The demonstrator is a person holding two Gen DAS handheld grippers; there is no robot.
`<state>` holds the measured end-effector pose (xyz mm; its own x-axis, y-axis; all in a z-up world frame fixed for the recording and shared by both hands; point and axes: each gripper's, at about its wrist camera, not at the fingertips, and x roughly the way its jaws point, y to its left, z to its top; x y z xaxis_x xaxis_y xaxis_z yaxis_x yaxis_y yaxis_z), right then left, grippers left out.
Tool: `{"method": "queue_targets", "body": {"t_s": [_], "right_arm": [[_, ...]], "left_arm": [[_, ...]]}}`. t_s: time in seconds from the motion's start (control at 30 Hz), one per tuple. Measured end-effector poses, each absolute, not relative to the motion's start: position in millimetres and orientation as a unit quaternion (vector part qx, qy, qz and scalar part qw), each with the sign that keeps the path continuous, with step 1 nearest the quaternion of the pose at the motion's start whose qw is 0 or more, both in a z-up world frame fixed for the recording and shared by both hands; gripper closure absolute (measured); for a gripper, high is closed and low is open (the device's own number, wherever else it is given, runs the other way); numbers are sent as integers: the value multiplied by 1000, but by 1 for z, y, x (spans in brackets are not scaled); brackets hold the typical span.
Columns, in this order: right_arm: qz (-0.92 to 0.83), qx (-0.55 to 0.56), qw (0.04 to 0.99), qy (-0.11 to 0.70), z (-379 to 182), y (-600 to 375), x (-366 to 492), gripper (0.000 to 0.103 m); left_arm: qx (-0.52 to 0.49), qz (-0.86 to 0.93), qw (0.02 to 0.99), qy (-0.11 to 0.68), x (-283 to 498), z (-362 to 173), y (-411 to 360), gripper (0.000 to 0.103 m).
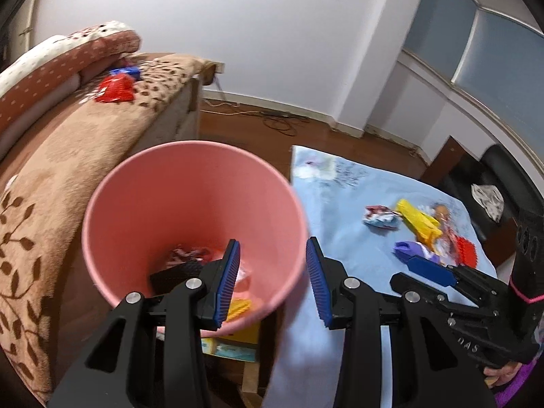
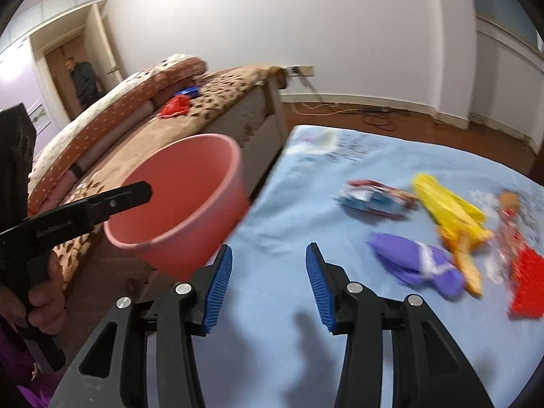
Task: Collect trash
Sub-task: 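Move the left tool back over the sheet toward the purple bag, then close the left tool on the purple bag and lift it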
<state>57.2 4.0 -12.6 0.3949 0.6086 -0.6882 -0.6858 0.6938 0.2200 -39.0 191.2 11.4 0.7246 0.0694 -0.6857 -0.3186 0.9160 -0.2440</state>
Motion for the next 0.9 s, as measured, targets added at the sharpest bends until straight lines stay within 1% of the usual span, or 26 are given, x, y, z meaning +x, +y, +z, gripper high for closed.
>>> {"method": "queue_targets", "body": {"t_s": [0.43,0.57,0.7,0.9], "right_arm": [[292,8,866,406,-25,-102,88,57],[276,19,868,413,-31,-123,94,57],[271,25,866,419,-36,-134,99,54],[274,27,862,425,-41,-141,105,53]], "left_arm": [[-98,-20,918,383,5,13,115,62],[-46,-77,912,400,29,8,80,62],[6,-127,900,417,52,-1,49,62],[85,-160,883,433,84,-19,21,62]]}}
